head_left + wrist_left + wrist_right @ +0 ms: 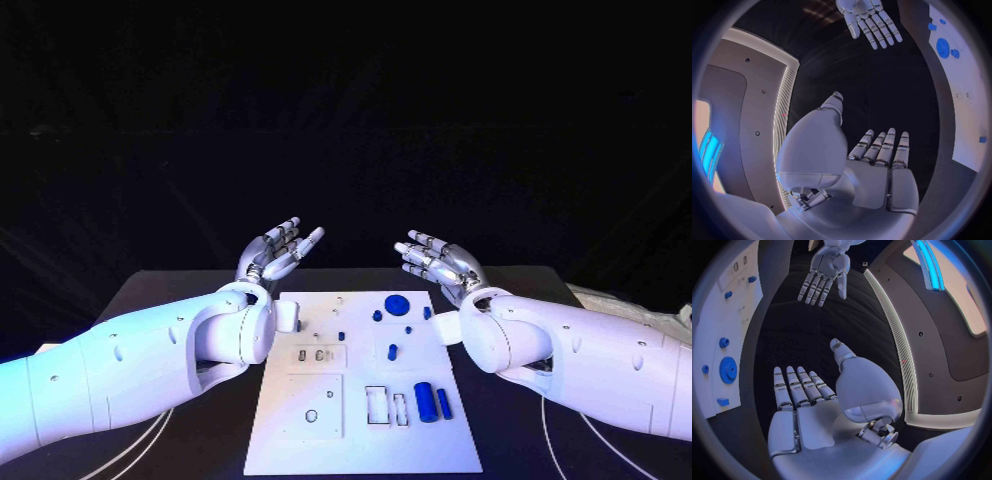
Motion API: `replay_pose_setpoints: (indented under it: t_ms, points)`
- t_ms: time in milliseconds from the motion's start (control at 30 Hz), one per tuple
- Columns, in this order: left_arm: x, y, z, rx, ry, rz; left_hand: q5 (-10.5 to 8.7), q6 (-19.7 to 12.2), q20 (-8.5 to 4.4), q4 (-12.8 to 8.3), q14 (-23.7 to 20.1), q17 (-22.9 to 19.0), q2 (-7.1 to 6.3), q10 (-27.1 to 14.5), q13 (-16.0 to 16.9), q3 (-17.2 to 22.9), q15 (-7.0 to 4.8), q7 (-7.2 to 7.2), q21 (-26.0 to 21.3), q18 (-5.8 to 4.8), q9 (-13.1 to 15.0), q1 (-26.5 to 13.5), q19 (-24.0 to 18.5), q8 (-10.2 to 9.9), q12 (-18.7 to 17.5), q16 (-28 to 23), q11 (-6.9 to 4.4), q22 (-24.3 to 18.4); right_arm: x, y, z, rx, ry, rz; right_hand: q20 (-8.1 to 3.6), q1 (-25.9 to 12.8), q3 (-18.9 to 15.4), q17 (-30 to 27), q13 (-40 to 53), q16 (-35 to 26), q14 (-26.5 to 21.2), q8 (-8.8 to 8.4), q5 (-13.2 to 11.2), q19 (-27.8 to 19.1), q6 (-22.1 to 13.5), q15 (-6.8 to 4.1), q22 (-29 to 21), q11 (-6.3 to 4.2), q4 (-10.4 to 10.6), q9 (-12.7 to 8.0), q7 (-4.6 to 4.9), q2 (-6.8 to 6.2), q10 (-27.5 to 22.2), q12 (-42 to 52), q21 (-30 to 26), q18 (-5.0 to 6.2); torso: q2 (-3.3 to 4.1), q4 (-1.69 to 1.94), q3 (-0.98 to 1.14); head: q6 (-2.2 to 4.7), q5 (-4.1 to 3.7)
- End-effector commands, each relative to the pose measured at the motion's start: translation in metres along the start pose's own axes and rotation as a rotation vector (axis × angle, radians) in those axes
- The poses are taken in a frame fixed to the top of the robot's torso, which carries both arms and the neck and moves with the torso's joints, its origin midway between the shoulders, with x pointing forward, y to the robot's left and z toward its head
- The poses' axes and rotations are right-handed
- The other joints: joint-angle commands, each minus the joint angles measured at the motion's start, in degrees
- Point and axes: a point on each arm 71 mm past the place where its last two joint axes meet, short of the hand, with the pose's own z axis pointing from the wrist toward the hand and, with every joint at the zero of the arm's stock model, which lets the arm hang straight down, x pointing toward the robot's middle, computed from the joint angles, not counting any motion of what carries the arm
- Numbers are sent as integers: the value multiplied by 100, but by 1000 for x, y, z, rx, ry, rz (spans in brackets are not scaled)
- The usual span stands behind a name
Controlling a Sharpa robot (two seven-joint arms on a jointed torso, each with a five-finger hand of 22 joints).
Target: Assemble the parts on the task board
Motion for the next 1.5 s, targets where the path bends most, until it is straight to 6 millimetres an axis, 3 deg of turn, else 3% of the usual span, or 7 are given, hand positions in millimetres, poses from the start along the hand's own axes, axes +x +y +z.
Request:
replay_pose_setpoints:
  t_ms: [33, 233, 300, 400, 600, 967, 1500]
  points:
    - [4, -1, 0, 1, 42, -25, 15, 84, 38, 26, 67, 10, 22, 81, 10, 5, 18, 585, 26, 54, 8, 73, 19, 24, 39, 22, 38, 9, 13, -1, 2, 32, 205, -21, 38, 640, 48, 57, 58, 104, 855, 80, -99, 538, 617, 92, 59, 99, -394, 54, 752, 44, 839, 94, 106, 264, 1, -2, -2, 0, 0]
    - [4, -1, 0, 1, 42, -25, -12, 829, 13, -30, 1437, 181, 240, 996, 89, 88, 123, 706, 339, 339, 79, 230, 1209, 146, 173, 330, 188, 183, 15, -1, 4, 44, 252, -34, 39, 1089, 171, 140, 136, 236, 2408, 192, -129, 2075, 1734, -19, 221, 25, -766, 129, 715, 30, 2331, 224, 458, 545, 1, -2, -2, 0, 0]
    - [-2, -3, -1, 39, 70, -36, -25, 1345, 14, -80, 2209, 276, 335, 1740, 153, 106, 108, 731, 606, 401, 131, 287, 2102, 253, 316, 543, 224, 315, -12, 14, 8, -99, 167, -303, 34, 1196, 228, 151, 145, 293, 2726, 227, -133, 2270, 2144, -81, 234, -36, -868, 150, 670, 22, 2721, 264, 532, 609, 110, 83, -15, 34, -97]
    - [-4, -4, -3, 48, 79, -42, -32, 2261, 12, -192, 2739, 306, 460, 3055, 231, 86, -25, 707, 838, 530, 207, 349, 2753, 432, 538, 679, 115, 390, -17, 20, 9, -135, 156, -367, 17, 1247, 314, 154, 137, 374, 3079, 279, -157, 2528, 2823, -197, 247, -142, -969, 179, 567, 0, 3077, 300, 639, 697, 169, 113, -21, 64, -126]
    - [-10, -9, -11, 58, 105, -55, -40, 3267, -101, -416, 3523, 316, 608, 3906, 203, -40, -257, 542, 1056, 658, 215, 431, 3510, 586, 611, 767, -90, 409, -27, 36, 12, -212, 168, -559, -150, 1189, 600, 147, 121, 402, 3666, 215, -218, 3064, 3400, -370, 280, -252, -1130, 175, 484, -44, 3507, 206, 878, 705, 330, 170, -57, 118, -239]
    - [-10, -22, -34, 43, 166, -120, -54, 3526, -218, -590, 3986, 384, 719, 4256, 197, -202, -379, 454, 1086, 657, 168, 501, 3885, 476, 426, 732, -182, 348, -33, 55, 19, -272, 206, -928, -538, 1061, 882, 265, 137, 573, 4701, 244, -320, 3772, 3868, -716, 470, -500, -1248, 199, 285, -221, 4143, 200, 1389, 706, 650, 257, -129, 254, -419]
    - [4, -35, -55, -21, 221, -253, -54, 3586, -254, -646, 4102, 437, 757, 4355, 205, -232, -414, 428, 1101, 656, 171, 537, 3980, 444, 393, 736, -212, 337, -27, 57, 23, -157, 289, -1425, -1140, 918, 736, 1043, 133, 1461, 6401, 194, -431, 4750, 4277, -1204, 1287, -818, -1105, 197, -10, -545, 4552, 138, 2867, 689, 1018, 452, -214, 267, -601]
